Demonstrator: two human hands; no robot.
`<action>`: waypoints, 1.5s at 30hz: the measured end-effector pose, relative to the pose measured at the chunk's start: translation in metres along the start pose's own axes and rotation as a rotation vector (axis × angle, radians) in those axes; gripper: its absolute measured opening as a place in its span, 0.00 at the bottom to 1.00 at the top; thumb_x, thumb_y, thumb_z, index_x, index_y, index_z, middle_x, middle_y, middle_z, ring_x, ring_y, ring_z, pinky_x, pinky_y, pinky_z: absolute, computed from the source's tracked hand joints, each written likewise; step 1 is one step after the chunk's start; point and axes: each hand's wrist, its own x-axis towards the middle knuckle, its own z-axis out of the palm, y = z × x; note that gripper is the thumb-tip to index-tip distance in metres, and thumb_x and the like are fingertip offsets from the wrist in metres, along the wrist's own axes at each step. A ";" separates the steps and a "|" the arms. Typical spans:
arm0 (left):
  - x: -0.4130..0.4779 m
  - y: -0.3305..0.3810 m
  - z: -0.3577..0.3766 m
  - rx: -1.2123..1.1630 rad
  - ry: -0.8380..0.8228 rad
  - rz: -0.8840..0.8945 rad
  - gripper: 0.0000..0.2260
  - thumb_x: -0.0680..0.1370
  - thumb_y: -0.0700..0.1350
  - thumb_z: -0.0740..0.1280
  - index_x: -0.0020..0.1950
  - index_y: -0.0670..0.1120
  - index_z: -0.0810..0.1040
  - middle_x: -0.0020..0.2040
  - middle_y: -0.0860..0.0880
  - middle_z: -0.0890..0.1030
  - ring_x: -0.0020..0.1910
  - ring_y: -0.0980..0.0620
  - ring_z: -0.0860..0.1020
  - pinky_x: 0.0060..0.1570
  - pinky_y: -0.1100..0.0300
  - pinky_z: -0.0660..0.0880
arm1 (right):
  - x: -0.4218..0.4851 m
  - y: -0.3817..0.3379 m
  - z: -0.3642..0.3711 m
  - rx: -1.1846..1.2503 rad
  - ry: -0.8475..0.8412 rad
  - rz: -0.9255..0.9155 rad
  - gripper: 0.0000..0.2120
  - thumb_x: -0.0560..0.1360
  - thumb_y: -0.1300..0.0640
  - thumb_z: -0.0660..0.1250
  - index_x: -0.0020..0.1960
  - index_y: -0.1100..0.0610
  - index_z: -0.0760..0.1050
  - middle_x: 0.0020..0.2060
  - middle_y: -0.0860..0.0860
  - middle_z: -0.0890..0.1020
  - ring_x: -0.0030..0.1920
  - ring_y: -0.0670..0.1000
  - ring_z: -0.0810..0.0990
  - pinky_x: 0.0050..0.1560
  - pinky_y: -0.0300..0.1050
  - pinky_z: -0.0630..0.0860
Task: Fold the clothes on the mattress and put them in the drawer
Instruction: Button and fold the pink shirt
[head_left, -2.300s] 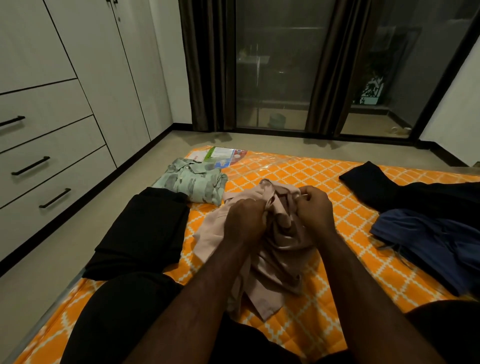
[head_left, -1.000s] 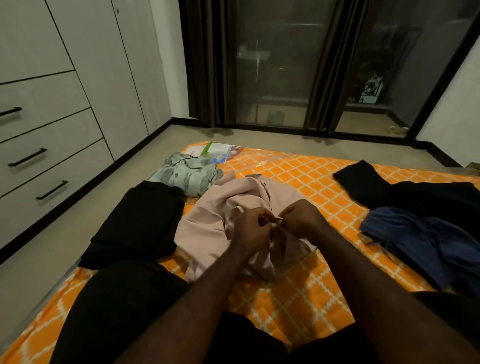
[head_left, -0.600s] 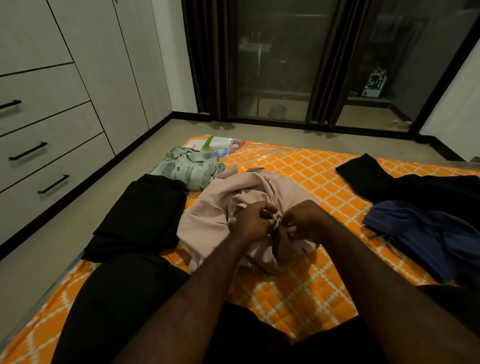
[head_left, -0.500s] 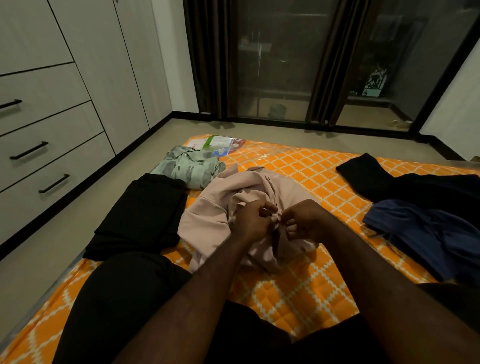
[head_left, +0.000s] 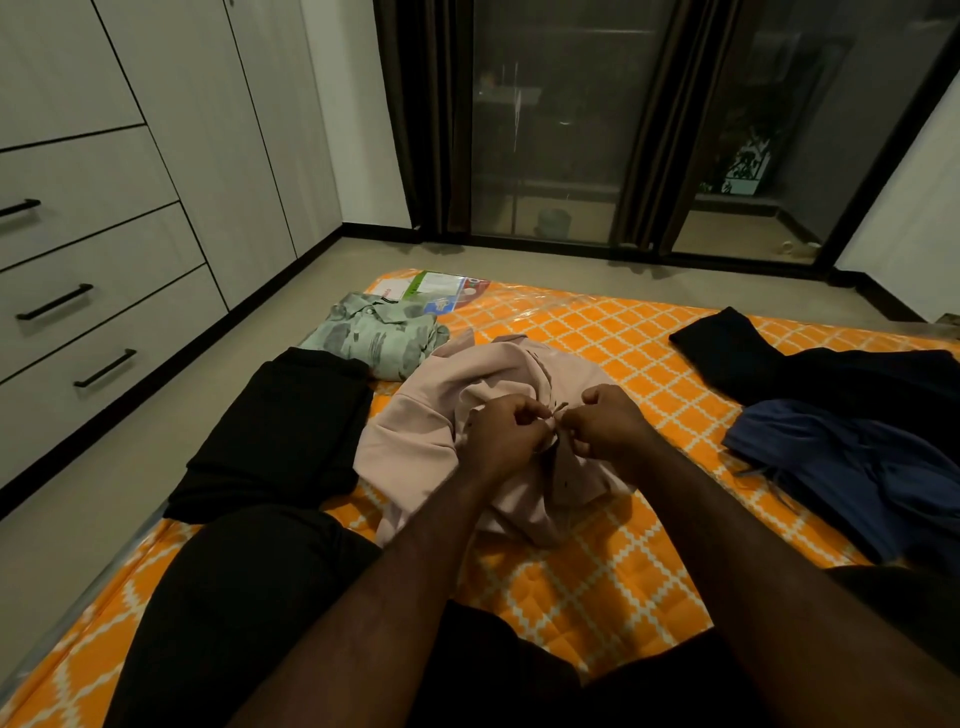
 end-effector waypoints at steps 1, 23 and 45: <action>0.000 -0.001 -0.001 -0.028 -0.006 -0.016 0.08 0.74 0.47 0.74 0.52 0.49 0.85 0.44 0.51 0.86 0.45 0.54 0.83 0.50 0.50 0.82 | 0.000 -0.001 -0.001 0.017 0.006 -0.009 0.21 0.72 0.70 0.69 0.35 0.52 0.60 0.32 0.52 0.61 0.28 0.51 0.65 0.32 0.48 0.67; -0.003 -0.001 0.001 -0.558 -0.001 -0.339 0.02 0.77 0.35 0.73 0.47 0.41 0.83 0.44 0.42 0.84 0.44 0.45 0.83 0.39 0.57 0.80 | -0.013 -0.009 0.003 0.255 -0.025 0.016 0.11 0.74 0.75 0.66 0.41 0.61 0.72 0.28 0.55 0.73 0.22 0.48 0.73 0.24 0.41 0.72; 0.008 -0.007 -0.026 0.324 -0.181 0.386 0.33 0.72 0.51 0.77 0.75 0.62 0.69 0.83 0.51 0.49 0.79 0.54 0.52 0.73 0.67 0.42 | -0.015 -0.008 -0.022 -0.087 -0.403 -0.025 0.15 0.77 0.77 0.65 0.43 0.58 0.68 0.36 0.58 0.80 0.29 0.49 0.75 0.25 0.41 0.70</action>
